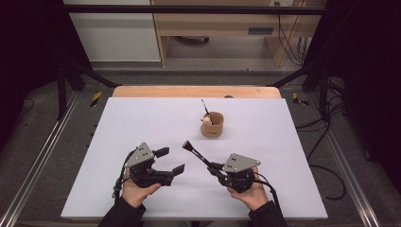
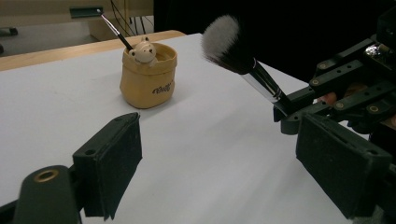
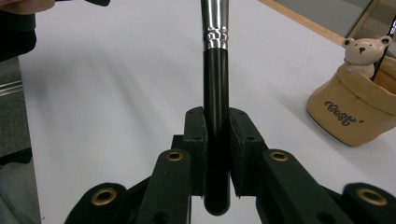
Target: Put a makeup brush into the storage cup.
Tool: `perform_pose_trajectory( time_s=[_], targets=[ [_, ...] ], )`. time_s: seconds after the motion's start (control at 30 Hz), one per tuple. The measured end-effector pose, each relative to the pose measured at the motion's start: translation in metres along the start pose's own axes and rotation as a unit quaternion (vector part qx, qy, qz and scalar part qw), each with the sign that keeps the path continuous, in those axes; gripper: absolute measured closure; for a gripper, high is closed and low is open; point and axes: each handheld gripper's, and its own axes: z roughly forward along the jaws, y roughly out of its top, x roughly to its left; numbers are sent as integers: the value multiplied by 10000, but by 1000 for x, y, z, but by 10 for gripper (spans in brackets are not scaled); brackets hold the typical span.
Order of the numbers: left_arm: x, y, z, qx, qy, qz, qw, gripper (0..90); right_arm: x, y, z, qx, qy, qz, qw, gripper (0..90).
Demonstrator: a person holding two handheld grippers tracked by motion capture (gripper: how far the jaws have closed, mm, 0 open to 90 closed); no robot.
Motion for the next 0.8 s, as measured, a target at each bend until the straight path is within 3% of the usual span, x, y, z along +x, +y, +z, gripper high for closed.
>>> perform_pose_trajectory(
  time_s=[0.8],
  targets=[
    [-14, 11, 21, -373, -318, -312, 9983, 176, 3, 6, -1, -357, -51, 245, 9991, 794]
  ],
)
